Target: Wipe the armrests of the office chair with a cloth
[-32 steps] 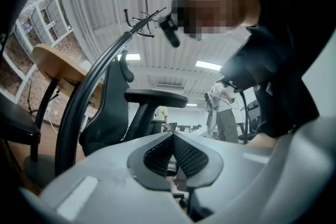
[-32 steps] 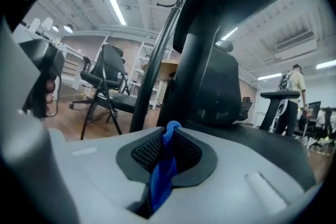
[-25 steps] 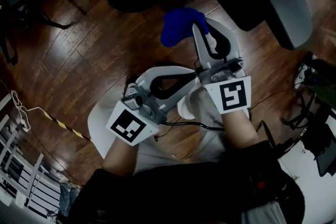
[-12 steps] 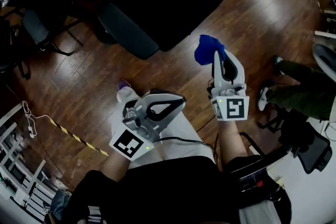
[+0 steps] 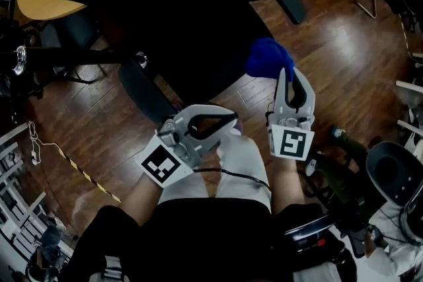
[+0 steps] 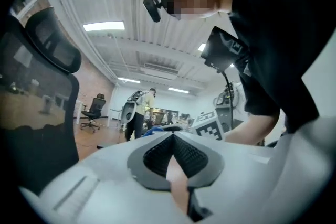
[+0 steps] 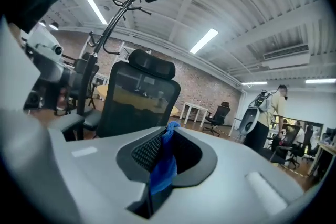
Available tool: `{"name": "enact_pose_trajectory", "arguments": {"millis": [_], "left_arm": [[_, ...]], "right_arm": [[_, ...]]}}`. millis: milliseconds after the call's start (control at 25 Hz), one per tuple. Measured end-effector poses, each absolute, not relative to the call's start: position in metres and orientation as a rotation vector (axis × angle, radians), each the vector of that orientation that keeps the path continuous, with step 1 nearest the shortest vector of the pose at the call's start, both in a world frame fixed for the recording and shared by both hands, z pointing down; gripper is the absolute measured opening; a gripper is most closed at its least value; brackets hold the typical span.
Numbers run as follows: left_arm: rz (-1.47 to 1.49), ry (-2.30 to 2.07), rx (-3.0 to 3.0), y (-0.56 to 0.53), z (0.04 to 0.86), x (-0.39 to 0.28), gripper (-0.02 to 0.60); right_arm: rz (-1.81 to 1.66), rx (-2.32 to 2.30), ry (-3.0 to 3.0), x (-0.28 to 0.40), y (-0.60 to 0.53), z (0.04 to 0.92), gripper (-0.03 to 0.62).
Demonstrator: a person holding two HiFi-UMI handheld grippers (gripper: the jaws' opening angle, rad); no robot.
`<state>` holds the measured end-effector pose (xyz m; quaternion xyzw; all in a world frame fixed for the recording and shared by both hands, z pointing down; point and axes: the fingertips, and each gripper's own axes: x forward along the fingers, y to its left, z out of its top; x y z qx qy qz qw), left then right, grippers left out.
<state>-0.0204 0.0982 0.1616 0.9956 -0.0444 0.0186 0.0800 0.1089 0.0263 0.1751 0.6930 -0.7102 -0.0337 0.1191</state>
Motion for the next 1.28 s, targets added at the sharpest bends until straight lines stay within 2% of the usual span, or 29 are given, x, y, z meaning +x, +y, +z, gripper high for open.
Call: {"name": "enact_pose_trajectory", "arguments": {"millis": [120,240,440,560,760,920,1080,1280], "left_arm": [[0.282,-0.517,3.053,0.05,0.212,0.023,0.003],[0.275,-0.829,2.996,0.01,0.272,0.045,0.003],[0.196,-0.757,2.991,0.0,0.387,0.087,0.003],[0.074,-0.763,2.981,-0.003,0.43,0.082,0.003],[-0.078,-0.833,3.055,-0.015,0.472,0.074,0.003],[-0.254,-0.967,3.098,-0.021,0.457,0.071,0.003],[0.01,-0.931,3.028,-0.05,0.492,0.088,0.003],[0.129,-0.928,3.008,-0.058,0.504,0.096,0.003]], "right_arm": [[-0.142,1.816,-2.216,0.127,-0.005,0.205,0.032],[-0.278,1.669,-2.259,0.142,-0.035,0.248,0.032],[-0.67,1.522,-1.946,0.171,-0.087,0.325,0.034],[-0.885,1.539,-1.797,0.168,-0.111,0.379,0.034],[-1.105,1.604,-1.605,0.172,-0.17,0.415,0.034],[-1.196,1.55,-1.442,0.182,-0.21,0.408,0.034],[-1.212,1.511,-1.261,0.195,-0.227,0.405,0.032],[-1.33,1.474,-1.088,0.195,-0.235,0.407,0.032]]}}
